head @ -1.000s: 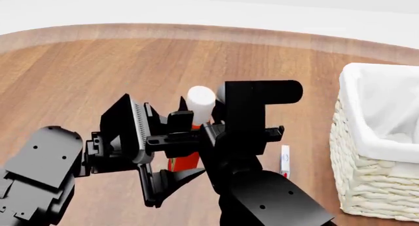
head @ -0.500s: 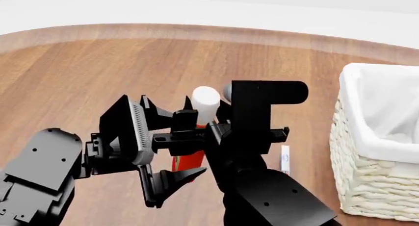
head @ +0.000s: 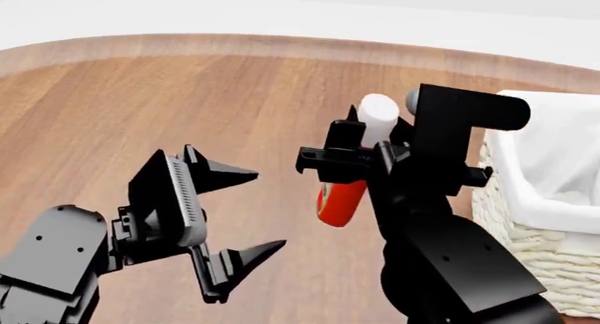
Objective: Pick up the ketchup, and put it in the basket.
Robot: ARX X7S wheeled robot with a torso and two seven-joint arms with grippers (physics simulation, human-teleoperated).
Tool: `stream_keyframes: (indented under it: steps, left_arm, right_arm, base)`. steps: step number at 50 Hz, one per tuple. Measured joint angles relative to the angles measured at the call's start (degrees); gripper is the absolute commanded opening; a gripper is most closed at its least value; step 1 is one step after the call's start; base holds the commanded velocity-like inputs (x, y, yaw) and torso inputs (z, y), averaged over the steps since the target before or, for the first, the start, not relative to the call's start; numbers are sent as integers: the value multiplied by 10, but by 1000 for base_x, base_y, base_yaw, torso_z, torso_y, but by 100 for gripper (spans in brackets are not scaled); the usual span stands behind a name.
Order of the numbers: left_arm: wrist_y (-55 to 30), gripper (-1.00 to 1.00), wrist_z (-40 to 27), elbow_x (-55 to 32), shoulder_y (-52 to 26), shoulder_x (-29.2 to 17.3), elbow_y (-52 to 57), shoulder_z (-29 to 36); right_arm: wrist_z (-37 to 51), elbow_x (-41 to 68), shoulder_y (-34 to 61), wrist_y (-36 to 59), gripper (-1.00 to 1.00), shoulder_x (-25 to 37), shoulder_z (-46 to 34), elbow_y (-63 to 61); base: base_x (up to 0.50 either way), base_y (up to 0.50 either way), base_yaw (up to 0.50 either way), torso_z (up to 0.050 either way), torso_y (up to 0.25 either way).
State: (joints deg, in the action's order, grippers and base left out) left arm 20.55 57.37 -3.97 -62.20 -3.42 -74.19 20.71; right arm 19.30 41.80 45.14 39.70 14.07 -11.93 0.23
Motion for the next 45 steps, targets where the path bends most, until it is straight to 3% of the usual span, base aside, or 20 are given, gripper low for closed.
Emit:
stream_keyframes:
  steps: [5,12,24,35,45]
  left_arm:
    - [20,100,-64,-3,15,-3,0,-16]
    - [38,100,-229,18,43,-7,12,-30]
    - [-72,100,-446,37,155,-23,215,-64]
    - [-147,100,-577,52,222,-31,343,-92]
    - [-178,100,-644,66,268,-37,429,-100]
  right_arm:
    - [11,-5,6,5,-100,14,6,3]
    - [30,-17,26,22,-100,35,7,1]
    - [64,-36,105,74,-100,85,12,-4]
    - [85,-57,182,126,-100,143,16,1]
    - [85,-81,206,136,-100,187,11,24]
  base:
    - [0,0,0,0,0]
    - [0,0,0,0,0]
    - [0,0,0,0,1]
    - [0,0,0,0,0]
    - [0,0,0,0,0]
